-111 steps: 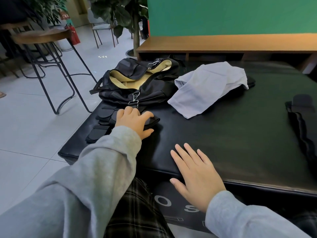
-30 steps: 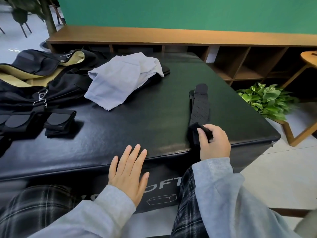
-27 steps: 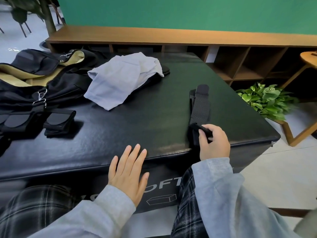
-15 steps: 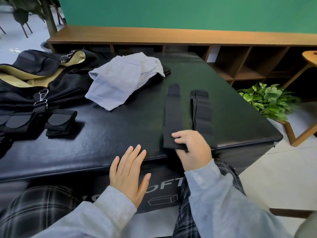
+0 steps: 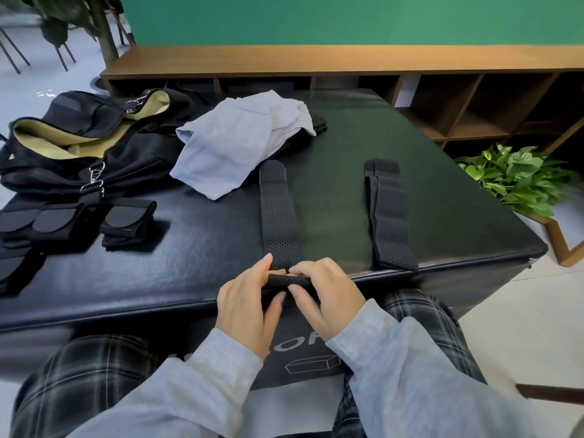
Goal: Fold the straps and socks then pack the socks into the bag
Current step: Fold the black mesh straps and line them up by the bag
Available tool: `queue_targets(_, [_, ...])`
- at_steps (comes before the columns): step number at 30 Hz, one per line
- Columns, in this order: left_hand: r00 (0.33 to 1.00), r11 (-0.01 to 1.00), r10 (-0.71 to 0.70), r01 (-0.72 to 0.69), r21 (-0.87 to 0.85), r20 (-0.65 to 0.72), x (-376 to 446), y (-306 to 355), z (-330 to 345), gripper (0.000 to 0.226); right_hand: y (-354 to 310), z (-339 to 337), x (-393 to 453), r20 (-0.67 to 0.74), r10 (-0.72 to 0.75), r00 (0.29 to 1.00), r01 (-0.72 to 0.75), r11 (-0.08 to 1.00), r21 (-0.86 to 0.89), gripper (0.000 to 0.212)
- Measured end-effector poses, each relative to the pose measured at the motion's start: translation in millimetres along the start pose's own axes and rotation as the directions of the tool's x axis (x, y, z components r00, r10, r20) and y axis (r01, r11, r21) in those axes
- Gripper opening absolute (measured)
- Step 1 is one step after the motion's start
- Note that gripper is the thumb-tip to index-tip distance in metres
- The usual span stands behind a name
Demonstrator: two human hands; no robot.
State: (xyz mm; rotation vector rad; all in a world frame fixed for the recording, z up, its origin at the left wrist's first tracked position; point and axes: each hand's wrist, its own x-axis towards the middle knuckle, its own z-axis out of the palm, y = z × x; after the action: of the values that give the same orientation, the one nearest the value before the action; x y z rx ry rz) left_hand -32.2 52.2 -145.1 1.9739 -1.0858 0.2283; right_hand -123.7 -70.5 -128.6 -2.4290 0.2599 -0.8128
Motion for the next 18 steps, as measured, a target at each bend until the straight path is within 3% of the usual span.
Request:
queue_targets(8, [0.990, 0.990, -0.137, 0.137, -0.016, -0.027, 4.8, 1.6, -0.3, 0.055, 11.4, 5.4, 5.7, -0.195, 0.131, 0.972, -0.150, 0.985, -0.090, 0.042])
queue_targets(12, [0.998, 0.992, -0.063, 0.063, 0.108, -0.007, 8.8, 4.1, -0.4, 0.041, 14.0, 5.1, 6.6, -0.172, 0.021, 0.985, -0.061, 0.972, -0.227, 0.031])
queue_targets(18, [0.998, 0.995, -0.024, 0.019, 0.100, 0.051, 14.1, -2.9, -6.3, 0.040, 14.7, 8.8, 4.2, -0.098, -0.013, 0.995, -0.023, 0.934, -0.356, 0.044])
